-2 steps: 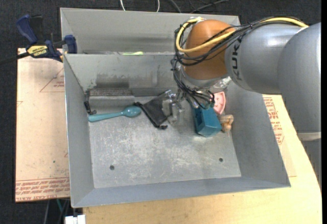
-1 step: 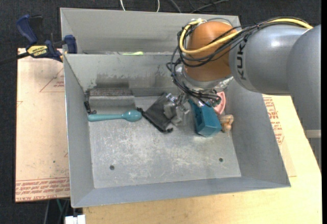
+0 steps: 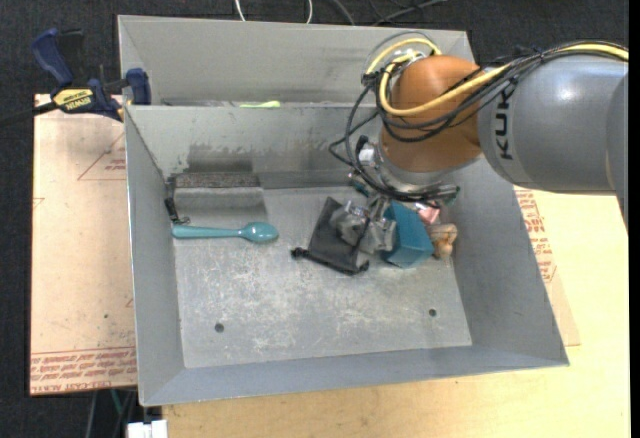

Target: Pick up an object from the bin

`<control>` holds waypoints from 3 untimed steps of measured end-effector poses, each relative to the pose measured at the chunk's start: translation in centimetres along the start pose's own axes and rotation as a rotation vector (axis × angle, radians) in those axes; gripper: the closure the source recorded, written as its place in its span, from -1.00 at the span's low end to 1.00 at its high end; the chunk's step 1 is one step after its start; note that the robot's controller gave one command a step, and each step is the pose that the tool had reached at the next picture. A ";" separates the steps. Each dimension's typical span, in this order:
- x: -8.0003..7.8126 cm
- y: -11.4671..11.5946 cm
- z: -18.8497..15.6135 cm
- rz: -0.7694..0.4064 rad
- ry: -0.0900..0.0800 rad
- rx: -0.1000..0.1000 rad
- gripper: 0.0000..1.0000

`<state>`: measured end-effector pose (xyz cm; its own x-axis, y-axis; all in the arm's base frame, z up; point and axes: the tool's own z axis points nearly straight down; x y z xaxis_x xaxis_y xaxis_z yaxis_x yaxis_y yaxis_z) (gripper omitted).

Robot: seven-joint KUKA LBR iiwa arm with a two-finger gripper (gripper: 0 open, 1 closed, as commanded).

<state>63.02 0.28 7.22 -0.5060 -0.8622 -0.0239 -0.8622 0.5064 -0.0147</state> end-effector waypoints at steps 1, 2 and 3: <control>0.0 -1.6 0.1 -0.114 -0.002 -0.003 1.00; -0.4 -1.3 -6.0 -0.229 0.000 -0.007 1.00; -0.2 -1.7 -9.9 -0.033 -0.003 -0.004 1.00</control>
Offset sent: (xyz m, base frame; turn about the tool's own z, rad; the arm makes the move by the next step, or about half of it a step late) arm 0.0100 0.0051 0.1634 0.1068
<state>64.33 -0.48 17.14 -0.4770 -0.8785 -0.0260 -0.8786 0.4774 -0.0116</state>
